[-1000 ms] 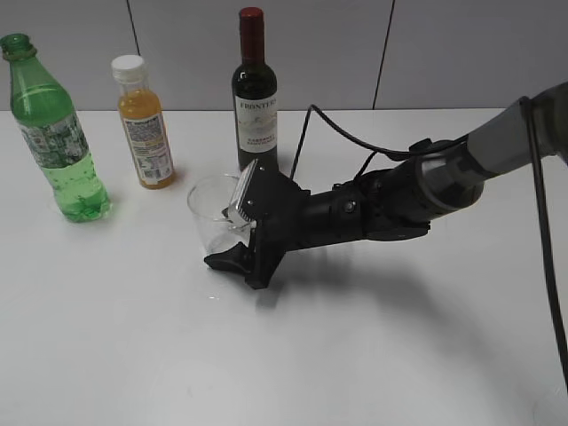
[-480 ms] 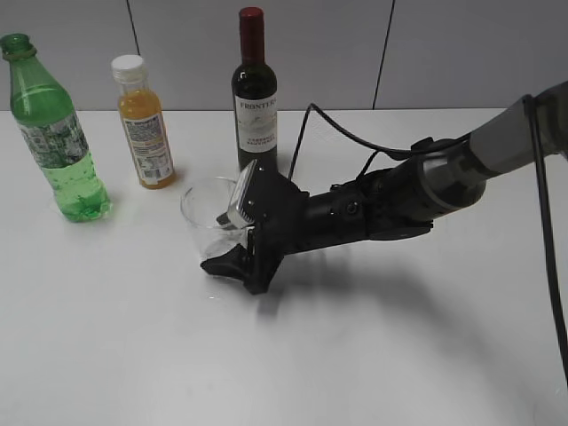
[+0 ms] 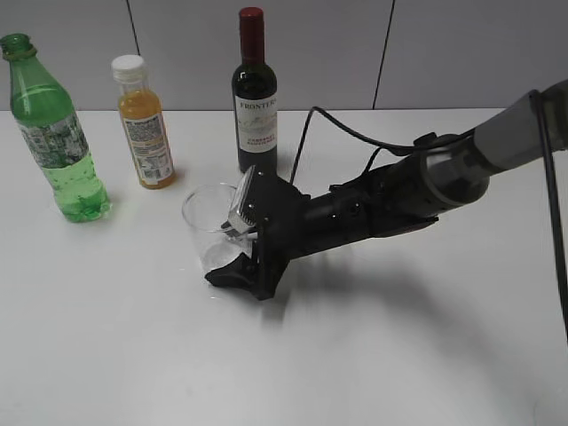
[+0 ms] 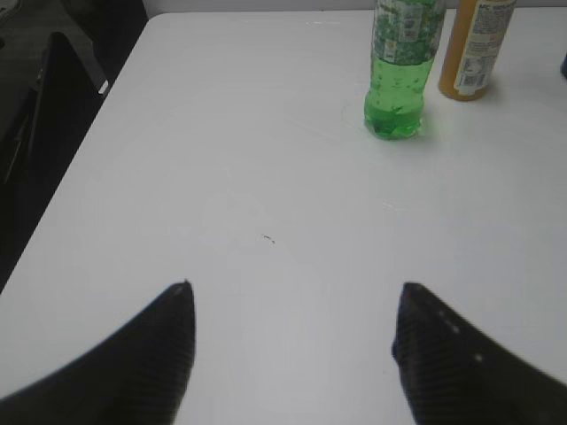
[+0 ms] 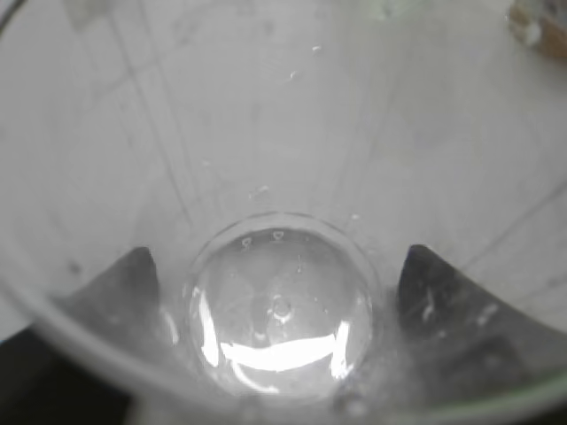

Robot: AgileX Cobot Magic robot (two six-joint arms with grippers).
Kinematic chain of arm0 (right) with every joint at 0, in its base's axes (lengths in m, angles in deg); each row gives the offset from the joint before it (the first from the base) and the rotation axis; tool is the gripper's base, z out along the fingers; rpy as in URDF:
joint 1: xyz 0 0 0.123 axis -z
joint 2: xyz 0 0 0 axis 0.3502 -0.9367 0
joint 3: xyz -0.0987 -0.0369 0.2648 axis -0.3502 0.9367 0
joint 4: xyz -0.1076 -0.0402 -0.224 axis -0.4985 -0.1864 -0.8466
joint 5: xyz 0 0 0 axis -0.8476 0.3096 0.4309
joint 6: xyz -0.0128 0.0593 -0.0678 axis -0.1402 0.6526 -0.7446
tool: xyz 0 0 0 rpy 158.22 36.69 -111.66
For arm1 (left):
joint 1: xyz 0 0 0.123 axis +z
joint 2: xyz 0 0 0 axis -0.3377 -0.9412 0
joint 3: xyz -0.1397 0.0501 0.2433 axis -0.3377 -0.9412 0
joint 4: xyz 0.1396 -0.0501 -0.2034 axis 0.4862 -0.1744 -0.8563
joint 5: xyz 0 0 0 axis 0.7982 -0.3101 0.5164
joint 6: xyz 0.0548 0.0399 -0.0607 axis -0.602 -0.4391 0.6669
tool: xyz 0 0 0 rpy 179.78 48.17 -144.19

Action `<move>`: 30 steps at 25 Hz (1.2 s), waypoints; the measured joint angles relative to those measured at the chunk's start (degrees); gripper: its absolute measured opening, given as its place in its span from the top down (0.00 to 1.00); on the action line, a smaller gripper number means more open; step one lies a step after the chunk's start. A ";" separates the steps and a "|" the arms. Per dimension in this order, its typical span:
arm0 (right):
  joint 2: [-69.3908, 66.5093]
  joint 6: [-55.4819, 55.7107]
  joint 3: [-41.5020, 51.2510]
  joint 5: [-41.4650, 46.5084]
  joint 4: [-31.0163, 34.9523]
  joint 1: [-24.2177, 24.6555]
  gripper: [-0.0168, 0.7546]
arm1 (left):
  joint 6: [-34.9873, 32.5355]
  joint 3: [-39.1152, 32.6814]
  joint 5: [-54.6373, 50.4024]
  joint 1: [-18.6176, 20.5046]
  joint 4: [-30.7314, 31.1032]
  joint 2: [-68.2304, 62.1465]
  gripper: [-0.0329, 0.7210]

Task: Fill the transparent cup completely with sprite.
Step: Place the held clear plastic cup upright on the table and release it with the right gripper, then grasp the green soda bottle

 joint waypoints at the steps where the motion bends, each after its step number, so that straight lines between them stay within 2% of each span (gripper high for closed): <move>1: 0.65 1.52 0.30 0.95 -1.48 0.00 0.13 | 0.00 0.00 0.00 0.00 0.00 0.00 0.24; 8: 4.72 5.39 4.10 4.09 -6.47 1.69 0.13 | 0.00 0.00 0.00 0.00 0.00 0.00 0.24; 18: 14.89 5.61 12.13 14.88 -7.71 2.31 0.13 | 0.00 0.00 0.00 0.00 0.00 0.00 0.24; 22: 21.00 9.03 13.41 23.84 -7.71 2.31 0.14 | 0.00 0.00 0.00 0.00 0.00 0.00 0.24; 28: 29.17 11.00 13.47 45.24 -7.77 2.74 0.16 | 0.00 0.00 0.00 0.00 0.00 0.00 0.24; 30: 31.40 11.00 13.47 49.76 -7.77 3.67 0.17 | 0.00 0.00 0.00 0.00 0.00 0.00 0.24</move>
